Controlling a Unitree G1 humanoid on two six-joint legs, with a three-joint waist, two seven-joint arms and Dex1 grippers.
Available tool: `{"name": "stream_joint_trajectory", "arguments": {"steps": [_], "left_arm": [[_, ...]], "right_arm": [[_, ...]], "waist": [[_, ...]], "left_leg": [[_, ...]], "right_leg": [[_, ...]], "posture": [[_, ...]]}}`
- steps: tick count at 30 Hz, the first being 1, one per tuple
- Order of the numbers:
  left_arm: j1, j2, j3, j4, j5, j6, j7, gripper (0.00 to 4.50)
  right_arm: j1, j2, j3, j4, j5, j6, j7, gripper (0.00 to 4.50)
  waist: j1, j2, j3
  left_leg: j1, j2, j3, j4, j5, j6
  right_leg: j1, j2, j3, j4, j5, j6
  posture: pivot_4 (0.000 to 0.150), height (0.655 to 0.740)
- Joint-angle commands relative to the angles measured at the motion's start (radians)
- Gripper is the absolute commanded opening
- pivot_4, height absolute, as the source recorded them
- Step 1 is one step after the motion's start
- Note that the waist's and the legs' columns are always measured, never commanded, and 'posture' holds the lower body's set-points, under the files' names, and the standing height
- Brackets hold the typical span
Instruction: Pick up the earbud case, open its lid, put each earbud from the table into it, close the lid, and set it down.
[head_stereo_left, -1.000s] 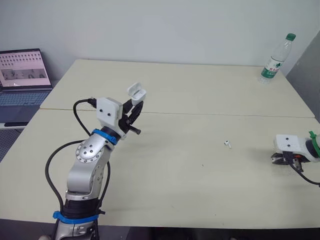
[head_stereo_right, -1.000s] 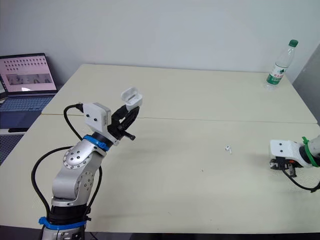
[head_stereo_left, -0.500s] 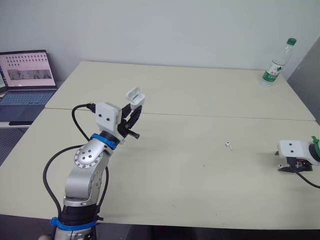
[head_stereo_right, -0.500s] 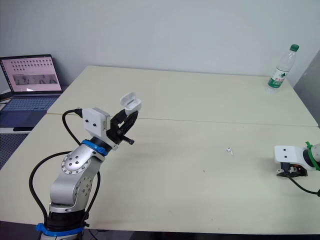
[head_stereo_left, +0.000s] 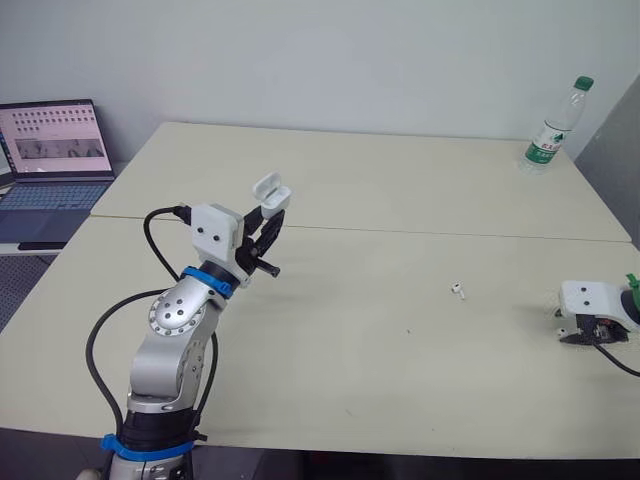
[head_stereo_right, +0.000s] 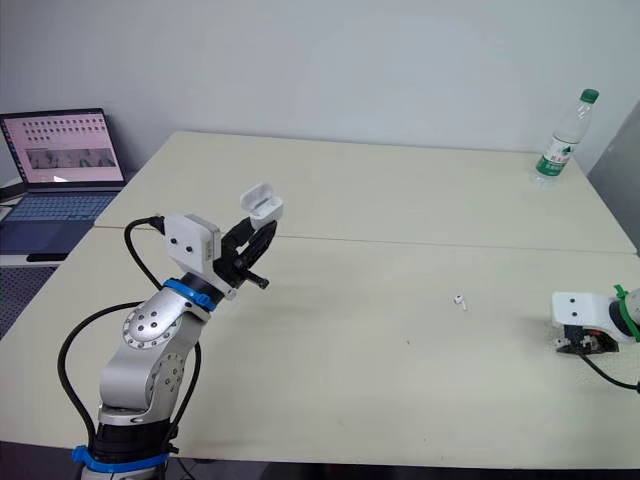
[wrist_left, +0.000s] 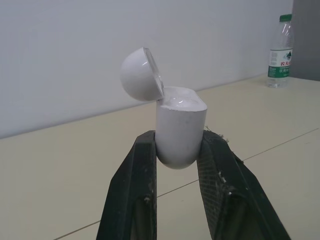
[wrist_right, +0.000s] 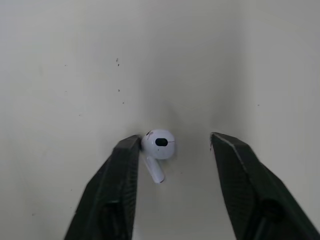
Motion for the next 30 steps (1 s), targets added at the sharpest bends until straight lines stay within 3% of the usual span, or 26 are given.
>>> {"name": "stream_joint_trajectory", "arguments": {"steps": [1, 3, 7, 10, 13, 16, 20, 24, 30], "left_arm": [[-0.020, 0.001, 0.005, -0.029, 0.002, -0.014, 0.009, 0.75], [-0.020, 0.004, 0.009, -0.027, 0.000, -0.015, 0.007, 0.75], [-0.023, 0.004, 0.005, -0.024, 0.002, -0.016, 0.007, 0.75], [-0.027, 0.001, 0.000, -0.020, 0.004, -0.018, 0.005, 0.75], [-0.030, 0.001, -0.002, -0.018, 0.003, -0.019, 0.004, 0.75], [-0.031, -0.013, -0.015, -0.021, 0.000, -0.015, 0.009, 0.75], [-0.043, -0.024, -0.023, -0.011, 0.001, -0.013, 0.011, 0.75], [-0.072, -0.030, -0.025, 0.021, 0.004, -0.016, 0.015, 0.75], [-0.124, -0.043, -0.031, 0.044, 0.003, -0.007, 0.034, 0.75]], "right_arm": [[0.007, 0.012, 0.010, 0.014, -0.036, 0.022, -0.011, 0.94], [0.006, 0.017, 0.007, 0.011, -0.032, 0.031, -0.007, 0.40], [0.001, 0.048, -0.007, -0.019, 0.004, 0.065, 0.020, 0.40], [0.004, 0.107, -0.059, -0.151, 0.116, 0.277, 0.081, 0.40], [-0.032, 0.206, -0.131, -0.353, 0.273, 0.616, 0.084, 0.40], [-0.133, 0.413, -0.254, -0.534, 0.455, 0.896, -0.102, 0.40], [-0.253, 0.711, -0.407, -0.703, 0.634, 1.102, -0.411, 0.40], [-0.295, 0.953, -0.425, -0.821, 0.703, 1.130, -0.629, 0.40], [-0.250, 1.111, -0.325, -0.885, 0.685, 0.987, -0.724, 0.40]], "waist": [[-0.001, 0.000, 0.000], [-0.002, -0.001, -0.001], [-0.002, -0.004, -0.002], [-0.008, -0.006, -0.003], [-0.027, -0.005, -0.003], [-0.030, 0.000, 0.000], [-0.023, 0.003, 0.002], [0.001, 0.003, 0.001], [0.015, 0.003, 0.001]], "left_leg": [[0.000, 0.000, 0.001, 0.000, 0.000, 0.000], [0.001, 0.000, 0.001, 0.001, 0.000, 0.000], [0.001, 0.001, 0.001, 0.000, 0.000, 0.000], [0.001, 0.001, 0.001, 0.000, 0.000, 0.000], [0.002, 0.003, 0.001, -0.001, 0.000, 0.000], [0.002, 0.003, -0.001, -0.002, 0.000, 0.000], [-0.003, 0.002, -0.005, -0.002, 0.000, -0.001], [-0.015, 0.001, -0.010, -0.002, 0.000, -0.002], [-0.031, -0.003, -0.009, 0.000, -0.001, -0.002]], "right_leg": [[0.000, 0.000, 0.000, 0.000, 0.000, 0.000], [0.000, 0.000, 0.000, 0.000, 0.000, 0.001], [0.001, 0.000, 0.000, 0.000, 0.000, 0.001], [0.001, 0.000, 0.000, 0.000, 0.000, 0.000], [0.000, 0.002, 0.000, 0.001, 0.000, 0.000], [-0.001, 0.002, -0.001, 0.003, -0.001, -0.001], [-0.004, 0.003, -0.003, 0.003, -0.001, -0.001], [-0.012, 0.002, -0.008, 0.002, 0.000, -0.002], [-0.027, -0.004, -0.008, 0.002, 0.001, 0.000]], "posture": [[0.150, 0.7400], [0.150, 0.7400], [0.150, 0.7400], [0.150, 0.7400], [0.150, 0.7400], [0.150, 0.7400], [0.150, 0.7400], [0.150, 0.7400], [0.150, 0.7400]]}}
